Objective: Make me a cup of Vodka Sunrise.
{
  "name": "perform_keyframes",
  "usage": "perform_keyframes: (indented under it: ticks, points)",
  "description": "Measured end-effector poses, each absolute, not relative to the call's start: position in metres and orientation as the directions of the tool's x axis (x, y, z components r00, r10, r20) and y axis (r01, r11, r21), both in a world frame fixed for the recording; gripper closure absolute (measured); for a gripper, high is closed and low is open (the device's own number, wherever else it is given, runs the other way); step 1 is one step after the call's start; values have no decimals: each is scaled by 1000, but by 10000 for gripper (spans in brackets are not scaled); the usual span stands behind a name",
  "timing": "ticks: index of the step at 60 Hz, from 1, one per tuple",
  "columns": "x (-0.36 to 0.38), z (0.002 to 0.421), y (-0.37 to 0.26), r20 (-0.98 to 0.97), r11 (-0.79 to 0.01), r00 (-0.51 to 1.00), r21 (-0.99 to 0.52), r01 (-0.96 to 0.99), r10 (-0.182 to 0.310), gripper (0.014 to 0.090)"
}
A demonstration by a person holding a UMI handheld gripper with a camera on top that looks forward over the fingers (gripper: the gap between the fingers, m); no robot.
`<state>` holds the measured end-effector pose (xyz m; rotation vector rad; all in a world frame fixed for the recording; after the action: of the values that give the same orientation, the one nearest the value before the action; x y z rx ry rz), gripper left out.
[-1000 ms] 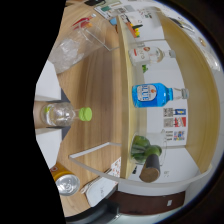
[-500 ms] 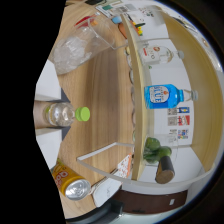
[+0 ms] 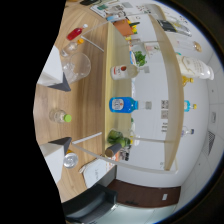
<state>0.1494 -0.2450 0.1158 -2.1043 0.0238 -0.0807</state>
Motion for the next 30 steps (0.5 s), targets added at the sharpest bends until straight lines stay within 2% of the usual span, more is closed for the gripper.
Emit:
perform_keyframes:
  ticks: [7,16,30]
  points:
    - [137,142,-269,60,-525,995,-851,11,-76,188]
    - [115,156,-297,59,-552,994,-834,-5,-97,185]
    - [76,159,-319,62,-581,995,-814,5,-78,188]
